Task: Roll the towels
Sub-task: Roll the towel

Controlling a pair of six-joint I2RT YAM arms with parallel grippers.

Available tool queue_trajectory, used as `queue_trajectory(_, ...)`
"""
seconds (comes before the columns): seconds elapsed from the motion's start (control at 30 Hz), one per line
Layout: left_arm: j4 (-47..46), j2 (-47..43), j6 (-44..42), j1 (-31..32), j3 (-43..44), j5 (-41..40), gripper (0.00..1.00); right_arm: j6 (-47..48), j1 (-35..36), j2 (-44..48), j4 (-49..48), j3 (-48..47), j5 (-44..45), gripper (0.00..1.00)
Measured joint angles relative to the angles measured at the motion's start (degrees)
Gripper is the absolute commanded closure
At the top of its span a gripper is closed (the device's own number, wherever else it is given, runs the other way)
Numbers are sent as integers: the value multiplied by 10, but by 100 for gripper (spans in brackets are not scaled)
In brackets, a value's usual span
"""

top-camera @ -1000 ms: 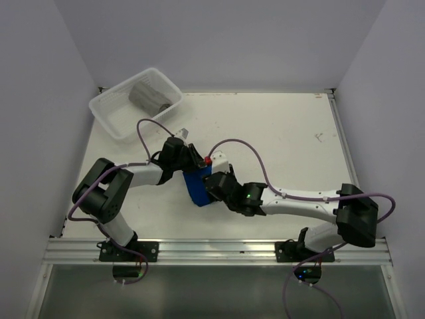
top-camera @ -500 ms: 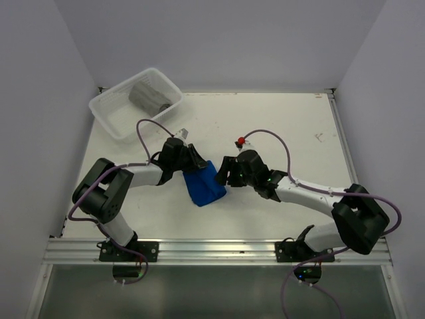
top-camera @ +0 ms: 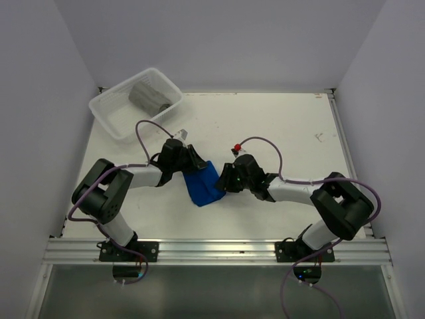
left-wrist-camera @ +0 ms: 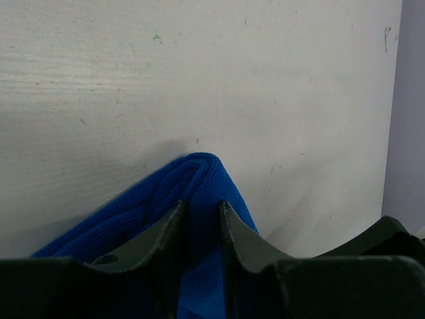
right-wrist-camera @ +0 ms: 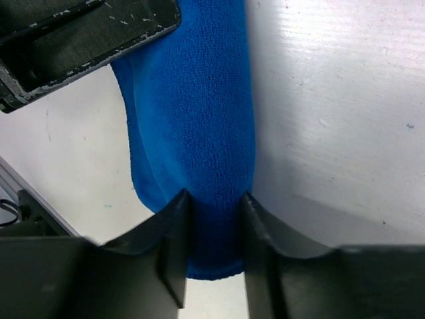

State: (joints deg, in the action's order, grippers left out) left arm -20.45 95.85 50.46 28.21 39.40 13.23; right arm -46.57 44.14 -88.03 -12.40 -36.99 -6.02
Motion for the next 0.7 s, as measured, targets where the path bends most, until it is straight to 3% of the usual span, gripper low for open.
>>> queue_trajectory(0.2,0,-4,-1,0,-2,0,69,15,0,-1,-2,-1,3,94)
queue_trajectory(0.43,106,-52,-26,0,31,-25,66,95,32,13,61,-31,83,97)
queue_trajectory(0.7,169,-107,-38,0,60,-39,66,223,120,5,171,-100,284,98)
